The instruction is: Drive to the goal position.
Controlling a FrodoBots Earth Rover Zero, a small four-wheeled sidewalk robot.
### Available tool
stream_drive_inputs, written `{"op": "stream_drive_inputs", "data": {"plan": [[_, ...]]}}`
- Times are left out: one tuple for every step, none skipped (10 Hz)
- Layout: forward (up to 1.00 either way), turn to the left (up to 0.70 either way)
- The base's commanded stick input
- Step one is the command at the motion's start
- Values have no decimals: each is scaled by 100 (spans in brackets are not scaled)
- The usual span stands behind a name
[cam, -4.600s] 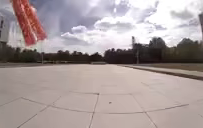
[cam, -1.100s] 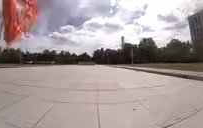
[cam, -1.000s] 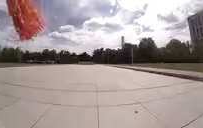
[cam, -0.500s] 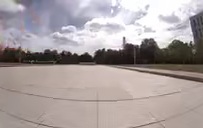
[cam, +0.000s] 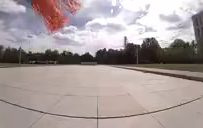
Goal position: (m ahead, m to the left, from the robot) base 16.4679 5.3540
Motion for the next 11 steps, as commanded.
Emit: {"op": "stream_drive_inputs", "data": {"plan": [[100,0],[100,0],[100,0],[100,0],[100,0],[100,0],[100,0],[100,0],[100,0],[100,0],[100,0]]}}
